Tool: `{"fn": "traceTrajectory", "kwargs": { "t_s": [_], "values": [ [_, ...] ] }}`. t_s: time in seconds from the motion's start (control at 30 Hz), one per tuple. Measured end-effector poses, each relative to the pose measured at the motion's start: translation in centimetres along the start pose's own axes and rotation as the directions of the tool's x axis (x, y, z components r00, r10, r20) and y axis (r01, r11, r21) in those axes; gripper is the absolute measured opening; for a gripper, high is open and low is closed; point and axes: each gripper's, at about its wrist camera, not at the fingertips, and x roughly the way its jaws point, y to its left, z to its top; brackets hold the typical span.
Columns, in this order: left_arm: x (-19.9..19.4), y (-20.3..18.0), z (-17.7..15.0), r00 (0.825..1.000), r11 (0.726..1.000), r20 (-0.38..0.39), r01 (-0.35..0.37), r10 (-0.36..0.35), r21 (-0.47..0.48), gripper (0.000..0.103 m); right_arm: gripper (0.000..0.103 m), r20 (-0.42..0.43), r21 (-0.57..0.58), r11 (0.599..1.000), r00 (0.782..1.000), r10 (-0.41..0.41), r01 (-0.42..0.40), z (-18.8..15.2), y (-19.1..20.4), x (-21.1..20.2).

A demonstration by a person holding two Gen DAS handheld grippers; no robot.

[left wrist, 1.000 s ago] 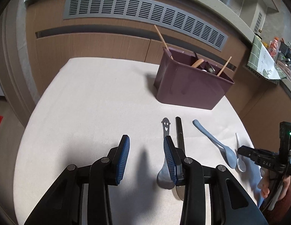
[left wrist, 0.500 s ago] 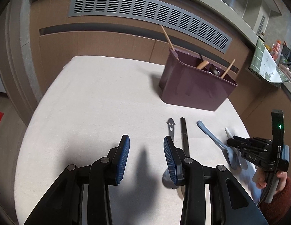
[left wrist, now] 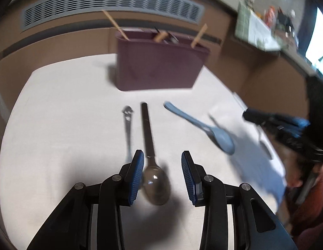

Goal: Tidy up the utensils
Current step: 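Grasp the white plastic spoon by its handle with the right gripper, then grasp the dark translucent spoon with the left gripper while the right gripper holds the white spoon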

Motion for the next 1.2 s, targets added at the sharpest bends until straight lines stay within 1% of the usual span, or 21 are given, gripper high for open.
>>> {"fn": "traceTrajectory", "kwargs": {
  "t_s": [0.03, 0.1, 0.17, 0.23, 0.3, 0.47, 0.53, 0.67, 0.7, 0.73, 0.77, 0.87, 0.97, 1.07, 1.2],
  "values": [
    [0.7, -0.5, 0.2, 0.999, 0.999, -0.010, -0.036, 0.036, 0.019, 0.038, 0.008, 0.008, -0.015, 1.000, 1.000, -0.001, 0.001, -0.2, 0.5, -0.2],
    [1.7, -0.7, 0.8, 0.997, 0.997, -0.017, -0.075, 0.075, 0.025, 0.038, 0.008, 0.006, -0.035, 0.999, 1.000, 0.014, -0.013, -0.5, 1.0, -0.3],
    [2.7, -0.2, 1.5, 0.996, 0.997, -0.030, -0.082, 0.082, 0.005, 0.037, 0.008, 0.003, -0.046, 0.998, 0.999, 0.037, -0.037, -1.1, 1.6, -0.6],
    [3.8, 0.1, 2.2, 0.993, 0.995, -0.051, -0.102, 0.102, 0.000, 0.028, 0.008, 0.001, -0.059, 0.997, 0.999, 0.041, -0.040, -1.4, 2.1, -0.6],
    [4.6, 0.2, 2.7, 0.991, 0.993, -0.066, -0.119, 0.119, 0.008, 0.027, 0.008, -0.003, -0.062, 0.998, 0.999, 0.032, -0.032, -1.6, 2.2, -0.3],
    [6.4, 0.1, 3.9, 0.987, 0.992, -0.099, -0.125, 0.128, 0.037, 0.023, 0.008, -0.020, -0.039, 0.999, 0.999, 0.032, -0.033, -1.7, 1.6, 0.3],
    [7.0, -0.2, 4.4, 0.984, 0.989, -0.104, -0.139, 0.143, 0.046, 0.023, 0.008, -0.018, -0.028, 0.999, 0.999, 0.029, -0.030, -1.7, 1.3, 0.4],
    [7.8, -0.3, 5.5, 0.983, 0.989, -0.111, -0.143, 0.148, 0.048, 0.023, 0.008, -0.018, -0.018, 0.999, 0.999, 0.031, -0.032, -1.7, 1.1, 0.6],
    [8.0, -0.3, 5.6, 0.983, 0.988, -0.110, -0.145, 0.150, 0.050, 0.021, 0.008, -0.018, -0.018, 0.999, 0.999, 0.029, -0.029, -1.7, 1.1, 0.6],
    [8.1, -0.3, 5.9, 0.982, 0.987, -0.106, -0.150, 0.155, 0.052, 0.016, 0.008, -0.018, -0.018, 1.000, 1.000, 0.024, -0.025, -1.7, 1.2, 0.7],
    [8.2, -0.3, 6.0, 0.982, 0.986, -0.099, -0.156, 0.160, 0.052, 0.013, 0.008, -0.018, -0.019, 1.000, 1.000, 0.020, -0.021, -1.7, 1.2, 0.7],
    [7.9, 0.3, 5.8, 0.988, 0.991, -0.081, -0.130, 0.129, -0.004, 0.012, 0.008, -0.008, -0.014, 1.000, 1.000, 0.012, -0.012, -1.7, 1.1, 0.5],
    [6.2, 0.3, 5.4, 0.996, 0.995, -0.040, -0.078, 0.076, -0.057, 0.012, 0.008, 0.009, -0.015, 1.000, 1.000, -0.004, 0.004, -1.6, 1.0, 0.2],
    [3.4, -0.5, 5.2, 0.999, 0.997, 0.024, -0.046, 0.047, -0.058, 0.012, 0.008, 0.019, -0.024, 1.000, 1.000, -0.017, 0.017, -1.5, 1.1, 0.0],
    [0.5, -1.5, 5.3, 0.996, 0.999, 0.083, -0.020, 0.023, -0.039, 0.012, 0.008, 0.026, -0.029, 0.999, 1.000, -0.014, 0.015, -1.3, 1.4, -0.1]
  ]
}}
